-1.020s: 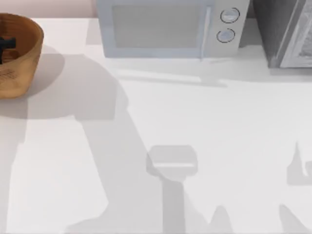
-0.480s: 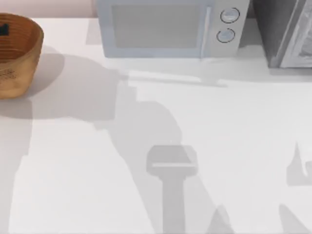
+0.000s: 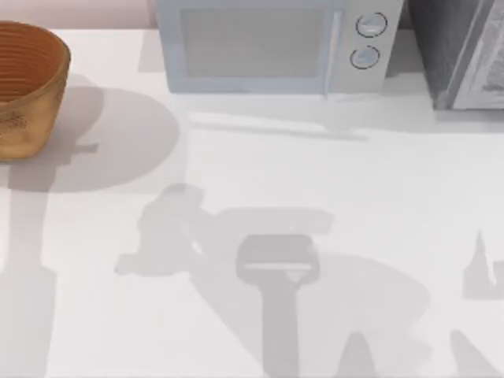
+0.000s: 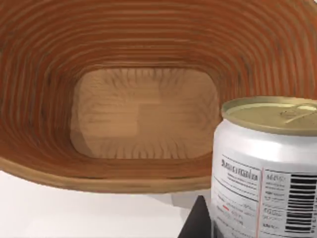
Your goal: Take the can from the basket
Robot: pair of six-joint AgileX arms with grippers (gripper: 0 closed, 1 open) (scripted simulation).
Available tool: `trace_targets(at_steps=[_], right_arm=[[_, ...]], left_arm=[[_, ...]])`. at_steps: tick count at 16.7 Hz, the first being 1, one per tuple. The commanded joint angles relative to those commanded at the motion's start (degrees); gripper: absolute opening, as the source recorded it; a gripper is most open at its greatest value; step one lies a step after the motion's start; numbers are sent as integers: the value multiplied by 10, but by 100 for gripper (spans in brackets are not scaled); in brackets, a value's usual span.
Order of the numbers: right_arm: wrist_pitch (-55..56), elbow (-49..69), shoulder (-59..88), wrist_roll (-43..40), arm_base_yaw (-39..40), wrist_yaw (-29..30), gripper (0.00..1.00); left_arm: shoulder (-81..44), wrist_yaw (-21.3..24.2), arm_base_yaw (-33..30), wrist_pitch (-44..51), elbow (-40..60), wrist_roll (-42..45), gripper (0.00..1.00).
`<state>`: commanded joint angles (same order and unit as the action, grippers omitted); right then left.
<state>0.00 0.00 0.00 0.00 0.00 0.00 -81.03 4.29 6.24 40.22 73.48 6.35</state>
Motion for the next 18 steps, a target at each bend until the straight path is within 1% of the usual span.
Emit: trace_targets(at_steps=[7, 9, 11, 13, 15, 18], right_arm=[[0, 0, 0, 0, 0, 0, 100], [0, 0, 0, 0, 0, 0, 100], [0, 0, 0, 0, 0, 0, 100], [0, 0, 0, 0, 0, 0, 100], [0, 0, 0, 0, 0, 0, 100], [0, 0, 0, 0, 0, 0, 100]], left_arm=[[462, -23, -33, -227, -394, -33, 0], [578, -29, -42, -281, -505, -42, 0], [672, -35, -49, -328, -596, -49, 0], [741, -39, -55, -364, -665, -56, 0], [787, -42, -60, -389, -711, -61, 0], [810, -43, -62, -402, -735, -63, 0]])
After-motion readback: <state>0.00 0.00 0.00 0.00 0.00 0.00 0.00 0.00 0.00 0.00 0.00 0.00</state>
